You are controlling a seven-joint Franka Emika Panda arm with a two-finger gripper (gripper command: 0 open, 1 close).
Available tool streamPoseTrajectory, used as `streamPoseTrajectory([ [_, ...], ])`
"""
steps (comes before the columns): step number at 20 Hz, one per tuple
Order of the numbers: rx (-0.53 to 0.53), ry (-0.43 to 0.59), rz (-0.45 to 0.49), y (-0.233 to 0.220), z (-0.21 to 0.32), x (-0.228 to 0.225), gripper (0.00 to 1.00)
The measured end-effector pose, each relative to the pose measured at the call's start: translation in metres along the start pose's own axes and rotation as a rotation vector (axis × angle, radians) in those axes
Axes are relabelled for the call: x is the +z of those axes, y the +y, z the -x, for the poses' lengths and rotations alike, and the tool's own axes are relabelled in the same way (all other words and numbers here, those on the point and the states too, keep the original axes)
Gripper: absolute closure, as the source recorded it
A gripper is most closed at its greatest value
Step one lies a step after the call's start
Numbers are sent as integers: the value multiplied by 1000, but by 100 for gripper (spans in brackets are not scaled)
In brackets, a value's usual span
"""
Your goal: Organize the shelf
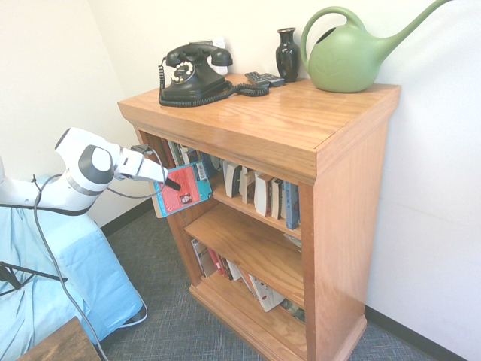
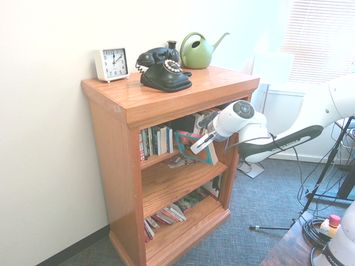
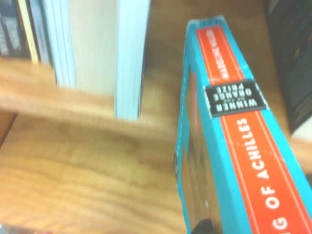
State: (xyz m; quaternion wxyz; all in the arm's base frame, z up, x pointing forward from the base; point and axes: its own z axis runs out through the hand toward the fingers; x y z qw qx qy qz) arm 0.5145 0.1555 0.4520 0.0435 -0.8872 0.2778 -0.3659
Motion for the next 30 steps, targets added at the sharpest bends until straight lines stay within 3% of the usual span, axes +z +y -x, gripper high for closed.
streamPoseTrajectory([
  [11, -7, 122, -29, -9, -21, -12, 100],
  [20, 17, 140, -94, -41, -18, -3, 100],
  [30, 33, 193, -186, -43, 9, 19, 100],
])
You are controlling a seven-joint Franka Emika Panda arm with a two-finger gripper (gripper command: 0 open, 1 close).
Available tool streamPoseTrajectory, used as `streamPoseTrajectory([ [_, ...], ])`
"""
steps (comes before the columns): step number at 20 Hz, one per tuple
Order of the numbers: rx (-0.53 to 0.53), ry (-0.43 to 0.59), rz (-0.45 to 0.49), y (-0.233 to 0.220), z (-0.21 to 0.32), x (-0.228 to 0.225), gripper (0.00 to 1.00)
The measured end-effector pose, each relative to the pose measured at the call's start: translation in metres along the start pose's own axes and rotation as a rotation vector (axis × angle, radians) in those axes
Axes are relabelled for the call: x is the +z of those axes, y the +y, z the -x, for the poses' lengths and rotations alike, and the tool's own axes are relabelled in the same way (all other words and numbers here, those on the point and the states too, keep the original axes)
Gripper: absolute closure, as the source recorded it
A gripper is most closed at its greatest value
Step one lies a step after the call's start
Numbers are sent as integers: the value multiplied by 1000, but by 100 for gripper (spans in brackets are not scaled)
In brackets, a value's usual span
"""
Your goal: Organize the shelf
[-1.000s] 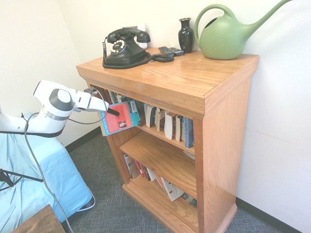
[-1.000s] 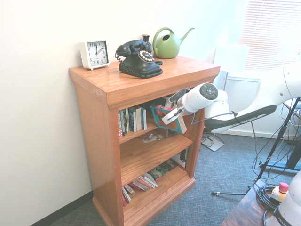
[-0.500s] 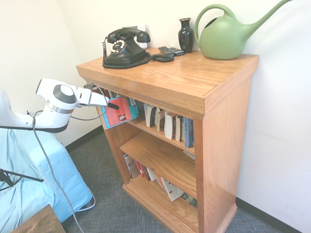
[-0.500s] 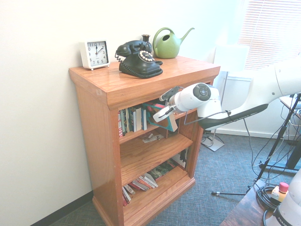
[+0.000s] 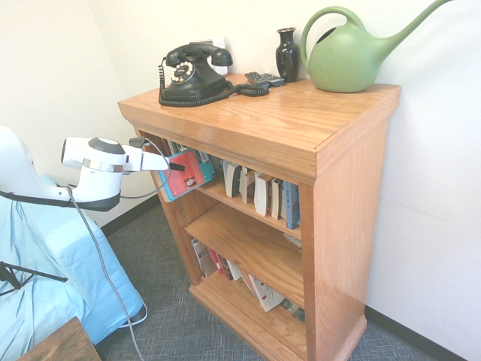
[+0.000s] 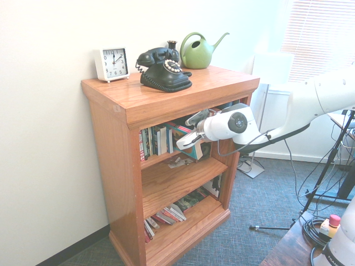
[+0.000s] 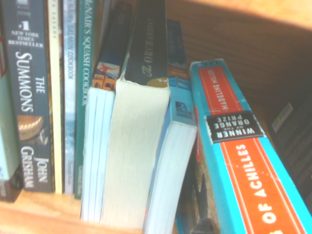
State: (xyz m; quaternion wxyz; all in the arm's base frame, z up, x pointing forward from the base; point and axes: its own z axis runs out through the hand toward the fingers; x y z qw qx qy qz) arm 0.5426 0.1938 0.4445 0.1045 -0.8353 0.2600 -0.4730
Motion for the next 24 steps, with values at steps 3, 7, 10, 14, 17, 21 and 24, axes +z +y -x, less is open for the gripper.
streamPoseTrajectory([
  [3, 1, 13, -11, 0, -2, 16, 100],
  [7, -4, 24, -22, 1, -2, 47, 100],
  [10, -5, 38, -35, -5, 0, 62, 100],
  [14, 0, 60, -31, -12, 2, 73, 100],
  [17, 19, 66, -32, -17, 0, 80, 100],
  [21, 51, 62, -41, -19, -2, 80, 100],
  [24, 75, 55, -50, -19, -3, 79, 100],
])
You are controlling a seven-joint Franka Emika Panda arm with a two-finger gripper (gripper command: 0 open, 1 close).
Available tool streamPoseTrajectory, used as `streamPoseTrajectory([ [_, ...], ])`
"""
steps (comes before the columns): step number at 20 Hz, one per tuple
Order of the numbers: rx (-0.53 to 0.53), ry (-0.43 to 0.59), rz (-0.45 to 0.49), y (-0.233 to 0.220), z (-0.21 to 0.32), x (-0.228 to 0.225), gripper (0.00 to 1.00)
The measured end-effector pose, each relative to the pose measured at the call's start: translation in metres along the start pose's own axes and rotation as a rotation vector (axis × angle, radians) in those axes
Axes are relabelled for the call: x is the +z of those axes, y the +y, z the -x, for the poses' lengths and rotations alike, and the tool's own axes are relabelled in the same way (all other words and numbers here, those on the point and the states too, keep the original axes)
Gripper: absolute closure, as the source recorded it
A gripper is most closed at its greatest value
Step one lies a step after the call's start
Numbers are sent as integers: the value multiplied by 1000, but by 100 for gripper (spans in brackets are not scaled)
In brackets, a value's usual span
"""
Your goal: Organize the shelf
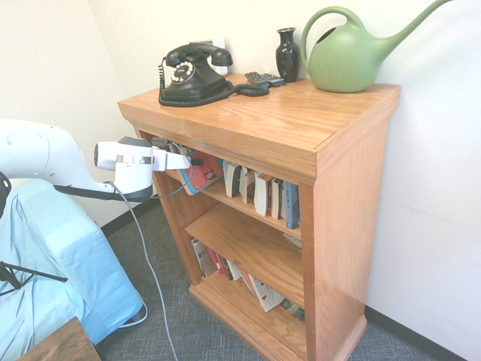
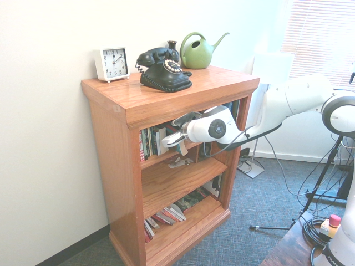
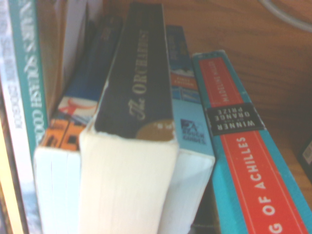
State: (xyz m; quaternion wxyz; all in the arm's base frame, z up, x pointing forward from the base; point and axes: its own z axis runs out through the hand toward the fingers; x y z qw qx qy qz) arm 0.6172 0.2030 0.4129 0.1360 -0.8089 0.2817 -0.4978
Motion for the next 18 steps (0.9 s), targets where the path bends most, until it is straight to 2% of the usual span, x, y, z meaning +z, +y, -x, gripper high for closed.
streamPoseTrajectory([
  [1, 3, -2, -2, 0, 0, 0, 0],
  [14, 5, 0, -1, 1, -3, -2, 0],
  [18, -13, -7, -23, -2, -3, -23, 0],
])
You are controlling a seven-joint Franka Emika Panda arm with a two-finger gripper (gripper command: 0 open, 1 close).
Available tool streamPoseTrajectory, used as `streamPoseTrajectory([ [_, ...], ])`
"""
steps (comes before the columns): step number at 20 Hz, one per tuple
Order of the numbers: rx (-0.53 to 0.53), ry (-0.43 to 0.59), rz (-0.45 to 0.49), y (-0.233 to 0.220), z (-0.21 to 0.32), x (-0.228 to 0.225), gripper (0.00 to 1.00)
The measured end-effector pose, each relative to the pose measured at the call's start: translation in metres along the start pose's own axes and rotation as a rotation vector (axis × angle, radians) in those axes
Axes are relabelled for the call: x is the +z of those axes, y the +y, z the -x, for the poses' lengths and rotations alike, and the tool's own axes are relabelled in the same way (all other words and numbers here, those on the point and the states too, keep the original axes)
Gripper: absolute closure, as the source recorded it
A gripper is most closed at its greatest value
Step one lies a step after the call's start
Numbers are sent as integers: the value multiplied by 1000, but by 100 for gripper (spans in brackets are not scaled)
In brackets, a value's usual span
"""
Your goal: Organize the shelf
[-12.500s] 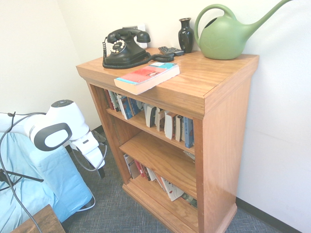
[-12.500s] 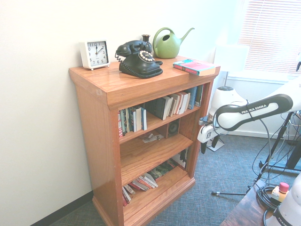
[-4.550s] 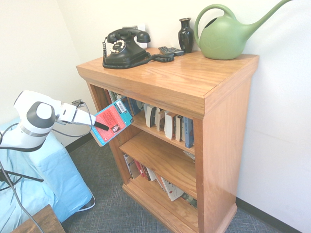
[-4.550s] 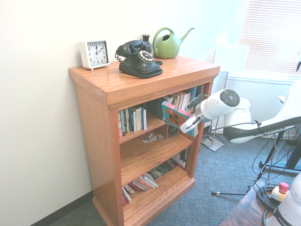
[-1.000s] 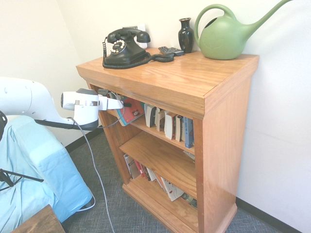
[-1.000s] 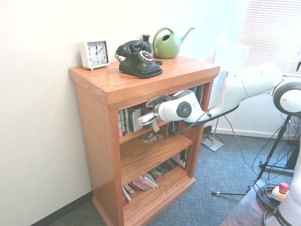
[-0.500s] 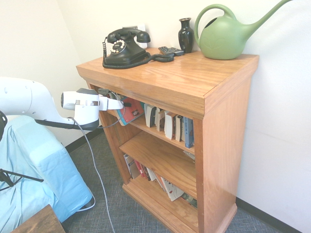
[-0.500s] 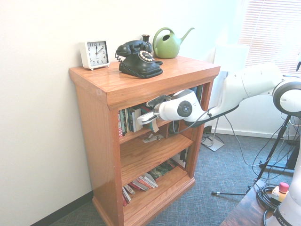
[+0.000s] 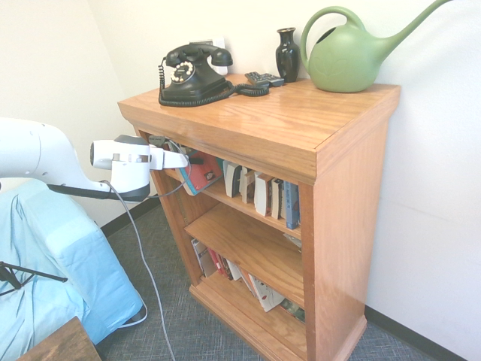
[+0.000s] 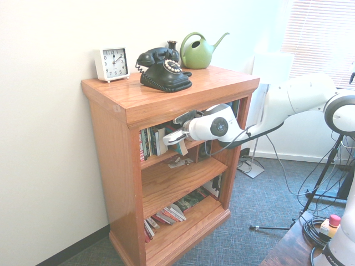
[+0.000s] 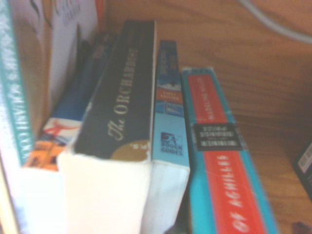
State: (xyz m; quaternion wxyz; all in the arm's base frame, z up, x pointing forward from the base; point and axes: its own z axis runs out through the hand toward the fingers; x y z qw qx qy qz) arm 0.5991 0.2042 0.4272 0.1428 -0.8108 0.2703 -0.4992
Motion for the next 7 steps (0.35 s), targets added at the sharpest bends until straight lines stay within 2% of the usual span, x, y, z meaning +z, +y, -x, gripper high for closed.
streamPoseTrajectory([
  [2, -19, -24, -34, -7, 8, -24, 0],
  [7, -21, -43, -35, 5, 16, -70, 0],
])
